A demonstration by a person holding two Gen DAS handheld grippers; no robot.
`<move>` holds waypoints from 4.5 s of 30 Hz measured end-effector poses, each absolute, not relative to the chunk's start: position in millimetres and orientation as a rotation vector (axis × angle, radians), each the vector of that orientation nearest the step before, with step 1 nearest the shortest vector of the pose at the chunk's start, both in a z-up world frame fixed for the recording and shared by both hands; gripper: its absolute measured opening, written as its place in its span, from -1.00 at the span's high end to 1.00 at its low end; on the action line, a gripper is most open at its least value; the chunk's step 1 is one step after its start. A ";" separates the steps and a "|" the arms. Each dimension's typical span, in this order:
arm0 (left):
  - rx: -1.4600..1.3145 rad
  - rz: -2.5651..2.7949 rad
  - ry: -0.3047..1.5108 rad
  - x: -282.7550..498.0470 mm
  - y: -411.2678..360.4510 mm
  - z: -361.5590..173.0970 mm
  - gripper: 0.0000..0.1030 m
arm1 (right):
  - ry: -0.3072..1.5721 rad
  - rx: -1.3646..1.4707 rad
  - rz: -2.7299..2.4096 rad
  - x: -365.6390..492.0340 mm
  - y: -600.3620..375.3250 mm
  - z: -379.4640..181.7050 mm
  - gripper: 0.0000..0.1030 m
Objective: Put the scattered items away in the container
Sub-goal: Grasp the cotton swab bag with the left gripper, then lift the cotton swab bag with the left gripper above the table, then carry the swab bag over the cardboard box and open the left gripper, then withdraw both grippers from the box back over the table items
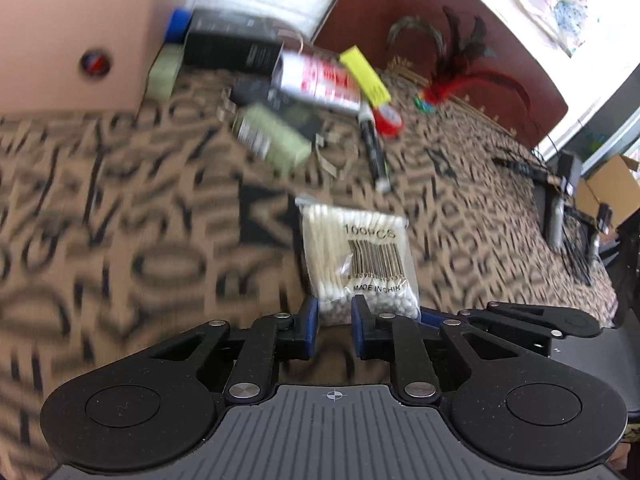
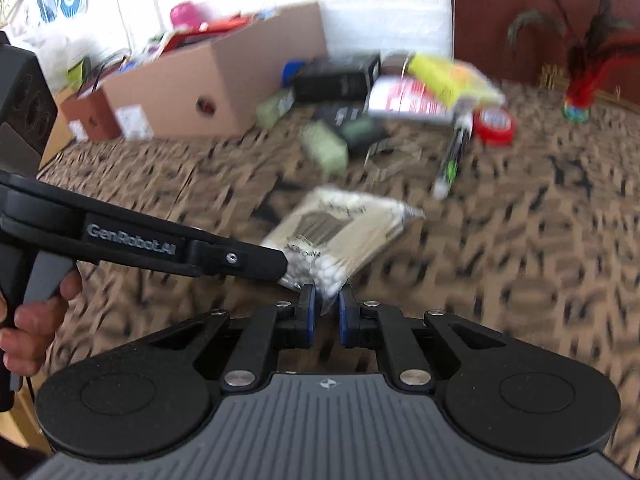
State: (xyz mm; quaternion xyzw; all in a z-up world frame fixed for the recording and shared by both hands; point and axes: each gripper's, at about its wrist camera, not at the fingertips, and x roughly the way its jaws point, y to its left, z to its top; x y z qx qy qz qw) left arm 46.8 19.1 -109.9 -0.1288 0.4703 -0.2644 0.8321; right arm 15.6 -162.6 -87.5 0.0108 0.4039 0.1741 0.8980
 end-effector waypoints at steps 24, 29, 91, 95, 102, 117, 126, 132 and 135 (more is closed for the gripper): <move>-0.315 -0.580 1.006 67.7 13.4 -112.1 0.36 | 0.831 0.218 0.303 17.6 -172.8 -85.1 0.10; -0.355 -0.578 1.014 71.2 19.1 -114.8 -0.16 | 0.833 0.237 0.321 20.4 -174.6 -86.2 0.03; -0.388 -0.367 0.435 215.2 190.2 87.1 0.38 | 0.430 -0.052 0.616 217.7 2.1 111.9 0.32; -0.409 -0.348 0.471 256.2 202.7 70.2 0.38 | 0.454 -0.028 0.621 255.9 13.4 93.4 0.32; -0.458 -0.330 0.522 317.2 221.9 34.4 -0.01 | 0.471 -0.017 0.610 307.9 35.5 59.0 0.26; -0.271 -0.142 0.644 296.4 210.3 24.7 -1.00 | 0.563 0.016 0.471 308.0 11.2 38.5 -0.91; -0.244 -0.129 0.628 236.7 190.4 53.4 -1.00 | 0.525 -0.078 0.482 247.0 -1.8 69.2 -0.95; -0.218 -0.124 0.613 191.2 170.3 62.1 -1.00 | 0.502 -0.097 0.491 198.8 -18.7 81.8 -0.97; -0.190 -0.131 0.608 170.4 157.1 63.4 -1.00 | 0.498 -0.101 0.478 177.4 -29.0 81.1 -0.97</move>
